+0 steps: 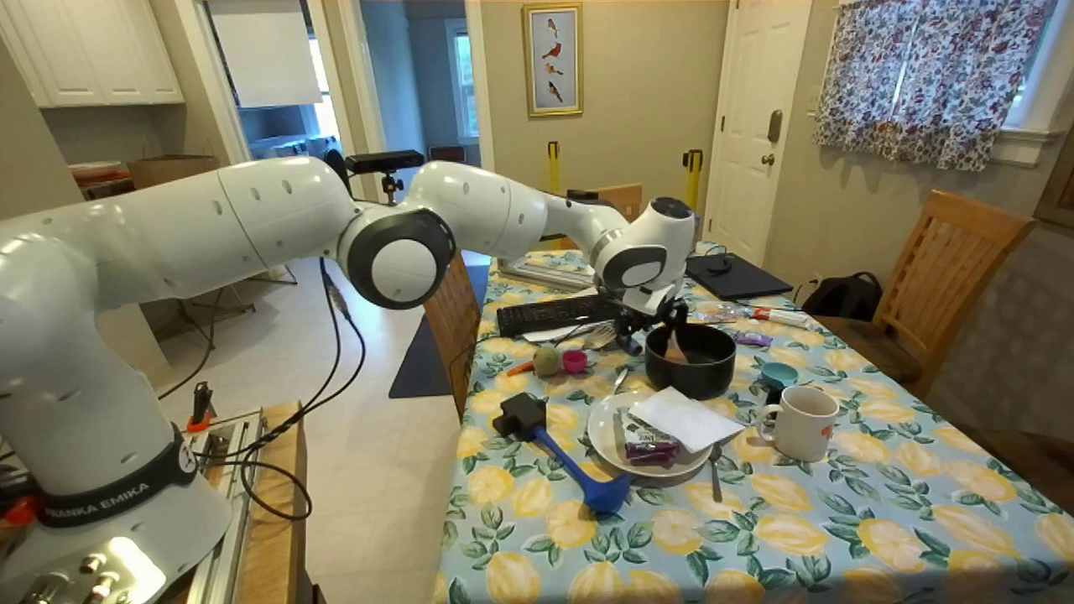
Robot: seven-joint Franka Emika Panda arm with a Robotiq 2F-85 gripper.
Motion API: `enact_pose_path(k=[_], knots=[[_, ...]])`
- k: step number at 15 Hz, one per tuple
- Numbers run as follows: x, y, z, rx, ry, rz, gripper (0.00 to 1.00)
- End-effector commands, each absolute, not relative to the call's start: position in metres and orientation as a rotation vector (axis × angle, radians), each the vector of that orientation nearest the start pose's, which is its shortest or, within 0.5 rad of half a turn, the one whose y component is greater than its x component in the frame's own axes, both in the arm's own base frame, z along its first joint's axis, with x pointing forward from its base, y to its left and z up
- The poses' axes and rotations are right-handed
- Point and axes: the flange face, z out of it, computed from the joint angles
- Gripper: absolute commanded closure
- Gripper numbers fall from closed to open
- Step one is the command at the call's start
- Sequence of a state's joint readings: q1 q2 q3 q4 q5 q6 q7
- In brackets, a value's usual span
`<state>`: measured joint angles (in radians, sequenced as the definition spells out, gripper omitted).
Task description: Put the black pot on the ceramic plate on the right
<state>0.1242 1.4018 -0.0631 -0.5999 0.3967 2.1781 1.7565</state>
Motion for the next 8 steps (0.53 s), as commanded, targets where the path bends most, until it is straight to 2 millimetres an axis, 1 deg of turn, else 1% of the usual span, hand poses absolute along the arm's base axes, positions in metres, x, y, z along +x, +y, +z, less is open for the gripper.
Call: enact_pose_path(k=[1, 2, 6, 8], knots=[[0.807, 0.092, 0.129, -1.780, 2.328, 0.057, 0.00], [0.808, 0.090, 0.128, -1.796, 2.339, -0.004, 0.00], [0.806, 0.087, 0.119, -1.877, 2.312, -0.047, 0.00], [0.805, 0.085, 0.113, -1.896, 2.299, -0.054, 0.26]])
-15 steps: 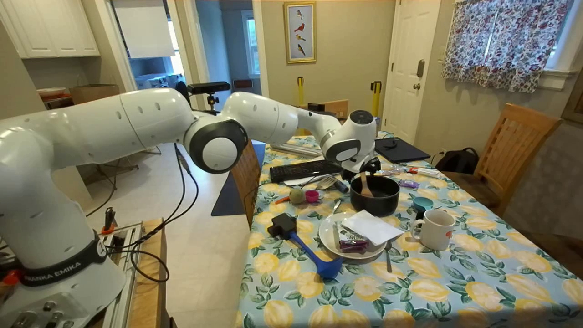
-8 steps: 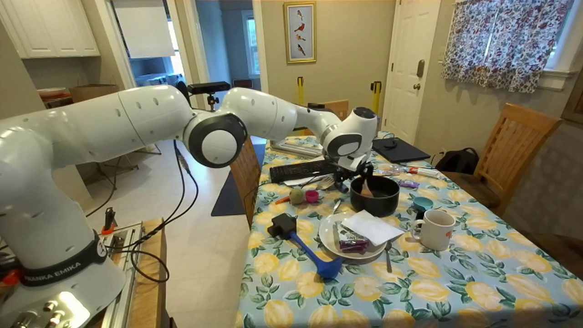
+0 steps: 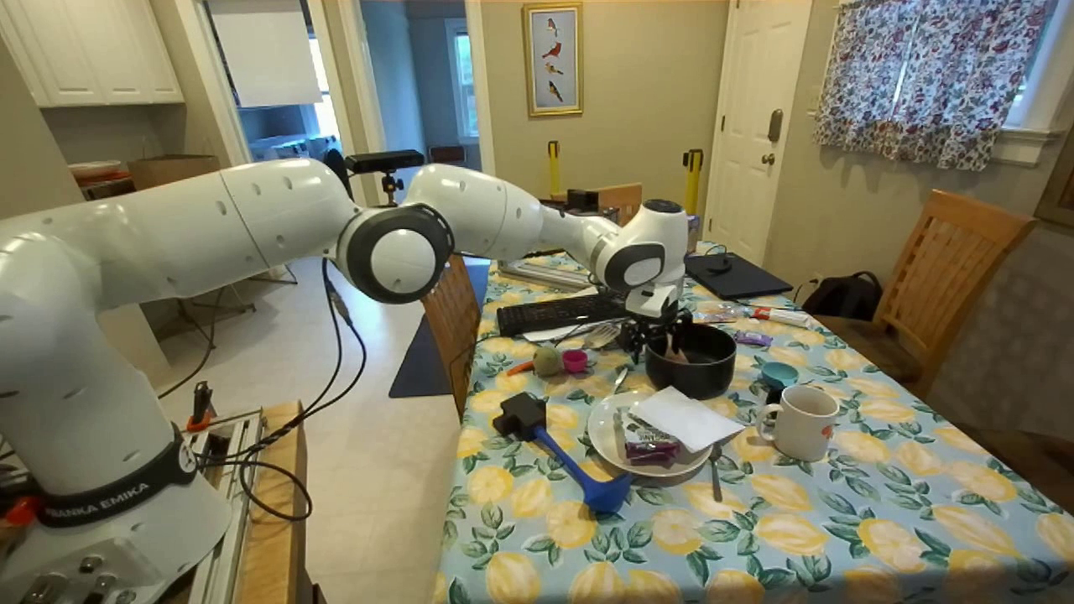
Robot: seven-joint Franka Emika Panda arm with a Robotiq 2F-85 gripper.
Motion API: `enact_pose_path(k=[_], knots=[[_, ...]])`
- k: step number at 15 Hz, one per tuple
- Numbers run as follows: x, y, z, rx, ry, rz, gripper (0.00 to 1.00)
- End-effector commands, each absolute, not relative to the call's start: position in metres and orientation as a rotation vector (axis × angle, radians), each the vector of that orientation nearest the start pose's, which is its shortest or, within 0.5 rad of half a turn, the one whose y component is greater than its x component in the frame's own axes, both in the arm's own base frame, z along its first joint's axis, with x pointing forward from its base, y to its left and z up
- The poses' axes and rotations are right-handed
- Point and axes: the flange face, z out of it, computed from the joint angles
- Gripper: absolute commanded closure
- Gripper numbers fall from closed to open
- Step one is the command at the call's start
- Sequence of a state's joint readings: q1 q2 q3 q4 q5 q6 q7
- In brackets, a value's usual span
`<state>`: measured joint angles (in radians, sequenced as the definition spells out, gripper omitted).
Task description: Put the black pot on the ceramic plate on the right
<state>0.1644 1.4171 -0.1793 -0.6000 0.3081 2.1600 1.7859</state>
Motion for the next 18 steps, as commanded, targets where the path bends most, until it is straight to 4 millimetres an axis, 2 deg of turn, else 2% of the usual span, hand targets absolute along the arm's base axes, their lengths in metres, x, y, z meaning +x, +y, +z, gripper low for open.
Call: enact_pose_path(k=[1, 7, 10, 13, 16, 18], knots=[[0.805, 0.085, 0.110, -1.901, 2.299, -0.062, 0.32], [0.804, 0.086, 0.105, -1.923, 2.277, -0.068, 0.76], [0.805, 0.095, 0.108, -1.949, 2.240, -0.086, 0.97], [0.798, 0.122, 0.105, -2.042, 2.163, -0.048, 1.00], [0.793, 0.147, 0.101, -2.082, 2.081, 0.003, 0.97], [0.793, 0.154, 0.102, -2.052, 2.084, -0.001, 0.97]])
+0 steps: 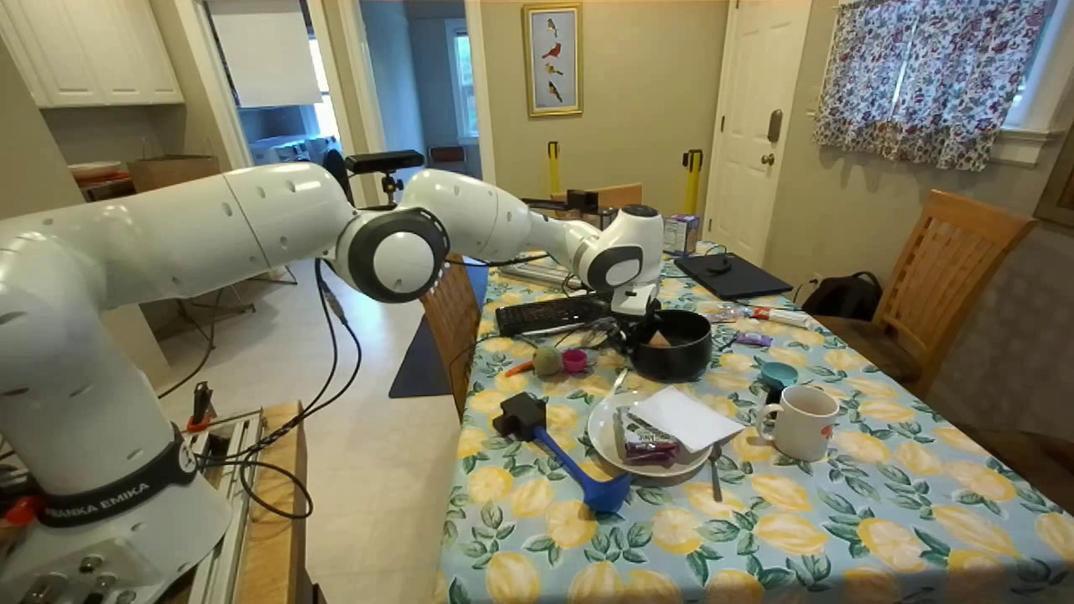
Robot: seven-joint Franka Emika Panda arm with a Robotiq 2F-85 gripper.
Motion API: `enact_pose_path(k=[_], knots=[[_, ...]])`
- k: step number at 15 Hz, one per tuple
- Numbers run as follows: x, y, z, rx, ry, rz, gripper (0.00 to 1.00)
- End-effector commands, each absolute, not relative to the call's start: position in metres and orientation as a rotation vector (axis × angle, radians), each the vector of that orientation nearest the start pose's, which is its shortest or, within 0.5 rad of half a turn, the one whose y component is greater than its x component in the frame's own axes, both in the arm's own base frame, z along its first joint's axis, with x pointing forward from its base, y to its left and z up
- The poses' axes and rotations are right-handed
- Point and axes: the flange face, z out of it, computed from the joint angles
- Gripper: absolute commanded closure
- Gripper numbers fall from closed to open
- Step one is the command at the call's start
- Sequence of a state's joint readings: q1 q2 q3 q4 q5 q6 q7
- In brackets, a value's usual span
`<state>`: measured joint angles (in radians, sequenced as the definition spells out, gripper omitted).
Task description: Put the black pot on the ceramic plate on the right
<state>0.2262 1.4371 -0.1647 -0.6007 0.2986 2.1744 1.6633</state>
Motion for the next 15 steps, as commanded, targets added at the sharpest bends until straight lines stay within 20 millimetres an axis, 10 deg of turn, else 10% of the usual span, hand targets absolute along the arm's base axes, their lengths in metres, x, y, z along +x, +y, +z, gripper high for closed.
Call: enact_pose_path(k=[1, 15], knots=[[0.794, 0.154, 0.103, -2.025, 2.093, -0.008, 0.97], [0.768, 0.130, 0.139, -1.854, 2.139, 0.153, 0.97]])
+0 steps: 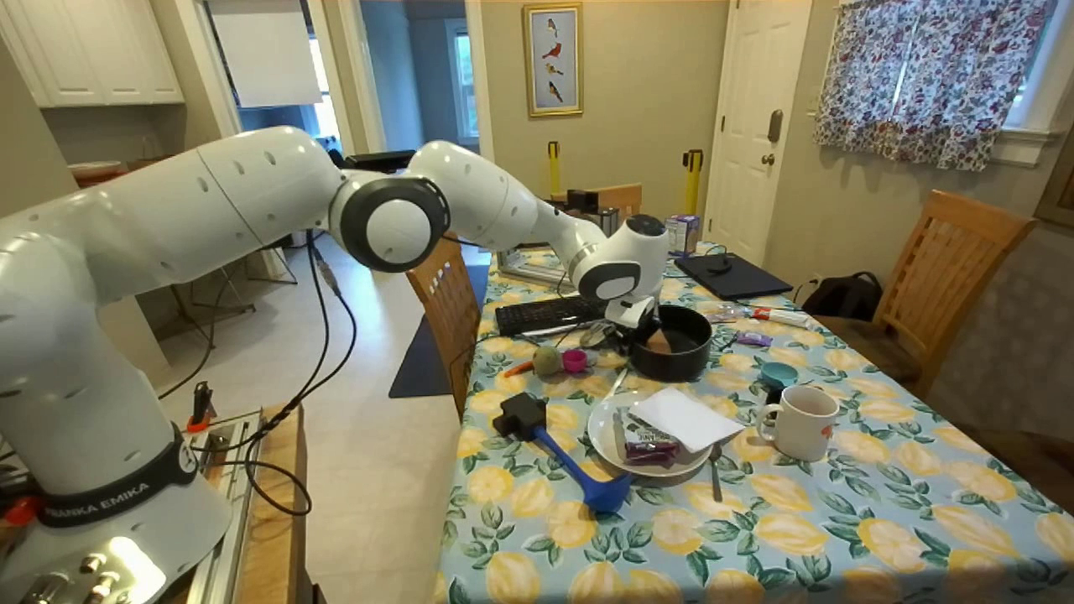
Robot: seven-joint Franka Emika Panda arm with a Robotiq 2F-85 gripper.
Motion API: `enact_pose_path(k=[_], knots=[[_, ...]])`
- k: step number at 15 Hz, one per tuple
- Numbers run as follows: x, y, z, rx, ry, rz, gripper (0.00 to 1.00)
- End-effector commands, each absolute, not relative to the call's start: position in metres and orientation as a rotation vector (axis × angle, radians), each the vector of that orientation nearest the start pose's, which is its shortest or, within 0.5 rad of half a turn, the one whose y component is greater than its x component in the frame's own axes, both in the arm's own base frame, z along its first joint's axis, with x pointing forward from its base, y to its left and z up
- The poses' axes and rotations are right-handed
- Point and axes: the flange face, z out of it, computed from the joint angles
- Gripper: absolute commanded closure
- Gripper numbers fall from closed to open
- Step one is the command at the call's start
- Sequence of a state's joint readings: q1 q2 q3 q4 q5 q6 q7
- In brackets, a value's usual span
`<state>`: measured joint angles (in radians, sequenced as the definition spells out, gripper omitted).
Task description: Put the black pot on the ceramic plate on the right
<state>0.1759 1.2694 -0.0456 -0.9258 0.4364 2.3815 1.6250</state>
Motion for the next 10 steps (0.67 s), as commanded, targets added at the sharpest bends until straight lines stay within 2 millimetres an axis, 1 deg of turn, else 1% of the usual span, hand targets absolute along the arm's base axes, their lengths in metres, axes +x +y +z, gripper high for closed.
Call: enact_pose_path(k=[1, 3, 5, 7, 10], knots=[[0.763, 0.132, 0.146, -1.862, 2.157, 0.130, 0.97], [0.754, 0.137, 0.162, -1.874, 2.180, 0.108, 0.98], [0.740, 0.150, 0.174, -1.891, 2.207, 0.121, 0.98], [0.723, 0.159, 0.185, -1.902, 2.240, 0.135, 0.98], [0.699, 0.168, 0.197, -1.873, 2.290, 0.093, 0.98]])
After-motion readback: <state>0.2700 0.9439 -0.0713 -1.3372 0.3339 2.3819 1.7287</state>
